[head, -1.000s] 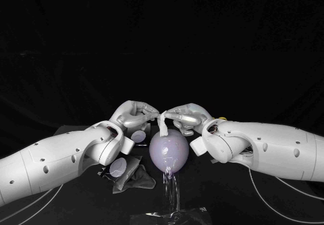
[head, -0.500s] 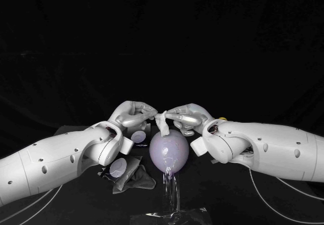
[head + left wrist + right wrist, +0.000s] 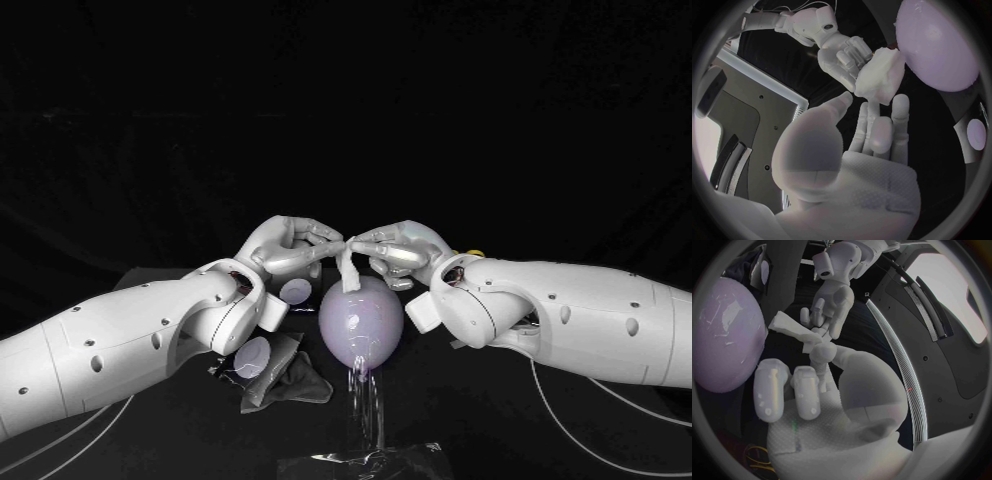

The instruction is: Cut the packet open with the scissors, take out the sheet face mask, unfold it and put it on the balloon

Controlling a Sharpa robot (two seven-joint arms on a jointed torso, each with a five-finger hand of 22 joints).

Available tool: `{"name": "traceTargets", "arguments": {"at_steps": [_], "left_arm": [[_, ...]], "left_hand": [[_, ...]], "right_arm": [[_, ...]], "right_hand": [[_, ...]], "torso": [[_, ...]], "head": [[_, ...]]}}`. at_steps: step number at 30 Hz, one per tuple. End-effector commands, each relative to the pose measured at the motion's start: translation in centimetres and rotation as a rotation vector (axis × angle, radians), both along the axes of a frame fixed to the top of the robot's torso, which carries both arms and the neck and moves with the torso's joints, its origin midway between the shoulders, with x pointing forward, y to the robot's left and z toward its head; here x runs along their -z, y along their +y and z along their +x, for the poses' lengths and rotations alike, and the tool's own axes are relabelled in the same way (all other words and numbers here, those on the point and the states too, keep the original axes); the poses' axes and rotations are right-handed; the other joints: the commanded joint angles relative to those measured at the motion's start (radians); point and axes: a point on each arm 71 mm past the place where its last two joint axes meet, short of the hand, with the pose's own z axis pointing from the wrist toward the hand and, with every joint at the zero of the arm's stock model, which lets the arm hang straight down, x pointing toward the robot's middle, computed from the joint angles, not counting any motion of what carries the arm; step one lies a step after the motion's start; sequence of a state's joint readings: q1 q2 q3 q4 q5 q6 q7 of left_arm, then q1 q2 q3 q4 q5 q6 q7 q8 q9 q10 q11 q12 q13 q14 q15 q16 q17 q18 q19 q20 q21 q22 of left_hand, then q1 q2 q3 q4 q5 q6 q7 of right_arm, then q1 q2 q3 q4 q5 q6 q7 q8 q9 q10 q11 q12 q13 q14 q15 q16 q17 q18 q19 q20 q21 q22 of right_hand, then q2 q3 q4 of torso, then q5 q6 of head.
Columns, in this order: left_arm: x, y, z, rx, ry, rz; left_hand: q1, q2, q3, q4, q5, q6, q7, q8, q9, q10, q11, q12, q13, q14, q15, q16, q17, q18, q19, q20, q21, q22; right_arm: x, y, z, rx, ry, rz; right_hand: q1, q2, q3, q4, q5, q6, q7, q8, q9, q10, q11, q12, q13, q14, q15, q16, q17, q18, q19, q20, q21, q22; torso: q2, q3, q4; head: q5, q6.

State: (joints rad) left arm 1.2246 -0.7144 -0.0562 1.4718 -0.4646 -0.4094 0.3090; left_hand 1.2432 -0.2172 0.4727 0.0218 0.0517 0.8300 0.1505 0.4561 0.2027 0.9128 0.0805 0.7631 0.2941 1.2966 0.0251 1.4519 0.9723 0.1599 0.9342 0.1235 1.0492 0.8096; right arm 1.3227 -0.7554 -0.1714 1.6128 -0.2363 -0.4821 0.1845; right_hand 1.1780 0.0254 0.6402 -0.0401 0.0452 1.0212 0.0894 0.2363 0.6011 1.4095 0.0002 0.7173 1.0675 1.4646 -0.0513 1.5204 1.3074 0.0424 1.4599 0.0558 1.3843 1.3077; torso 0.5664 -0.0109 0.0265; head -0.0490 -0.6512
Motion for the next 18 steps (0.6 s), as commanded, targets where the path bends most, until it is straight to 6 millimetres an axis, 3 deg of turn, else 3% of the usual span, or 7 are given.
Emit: {"name": "traceTargets", "arguments": {"at_steps": [1, 16, 18], "left_arm": [[-0.15, -0.39, -0.14, 0.035, -0.011, 0.010], [-0.05, -0.56, -0.07, 0.044, -0.008, 0.025], [-0.03, -0.61, -0.05, 0.045, -0.007, 0.026]], "left_hand": [[0.016, 0.002, -0.005, -0.004, -0.003, 0.005, 0.002, -0.006, -0.001, -0.003, 0.005, -0.006, -0.001, -0.009, 0.000, -0.004, 0.000, 0.014, -0.006, 0.000, -0.007, -0.001], [0.054, 0.030, 0.003, -0.015, -0.003, 0.044, -0.009, 0.005, -0.001, 0.010, -0.005, -0.005, -0.002, -0.005, -0.007, 0.002, 0.012, 0.014, 0.005, -0.001, -0.001, 0.009], [0.067, 0.042, 0.009, -0.019, -0.003, 0.059, -0.013, 0.010, 0.000, 0.018, -0.008, -0.002, -0.002, 0.002, -0.010, 0.006, 0.023, 0.012, 0.014, -0.002, 0.007, 0.018]], "right_arm": [[-0.11, 0.20, -0.07, -0.019, -0.014, 0.000], [-0.16, 0.52, -0.42, -0.035, -0.012, 0.005], [-0.17, 0.58, -0.49, -0.038, -0.011, 0.006]], "right_hand": [[-0.003, 0.010, 0.004, -0.002, 0.003, 0.018, -0.010, 0.038, 0.053, 0.004, 0.000, -0.001, 0.001, 0.086, -0.008, 0.004, 0.202, 0.000, 0.013, -0.002, 0.001, 0.207], [-0.003, 0.010, 0.004, -0.002, 0.003, 0.018, -0.010, 0.038, 0.053, 0.004, 0.000, -0.001, 0.001, 0.086, -0.008, 0.004, 0.202, 0.000, 0.013, -0.002, 0.001, 0.207], [-0.003, 0.010, 0.004, -0.002, 0.003, 0.018, -0.010, 0.038, 0.053, 0.004, 0.000, -0.001, 0.001, 0.086, -0.008, 0.004, 0.202, 0.000, 0.013, -0.002, 0.001, 0.207]], "torso": [[0.000, 0.0003, -0.0001], [0.000, 0.0000, 0.0001], [0.000, -0.0002, 0.0001]], "head": [[-0.001, 0.001], [0.000, -0.001], [0.000, -0.001]]}}
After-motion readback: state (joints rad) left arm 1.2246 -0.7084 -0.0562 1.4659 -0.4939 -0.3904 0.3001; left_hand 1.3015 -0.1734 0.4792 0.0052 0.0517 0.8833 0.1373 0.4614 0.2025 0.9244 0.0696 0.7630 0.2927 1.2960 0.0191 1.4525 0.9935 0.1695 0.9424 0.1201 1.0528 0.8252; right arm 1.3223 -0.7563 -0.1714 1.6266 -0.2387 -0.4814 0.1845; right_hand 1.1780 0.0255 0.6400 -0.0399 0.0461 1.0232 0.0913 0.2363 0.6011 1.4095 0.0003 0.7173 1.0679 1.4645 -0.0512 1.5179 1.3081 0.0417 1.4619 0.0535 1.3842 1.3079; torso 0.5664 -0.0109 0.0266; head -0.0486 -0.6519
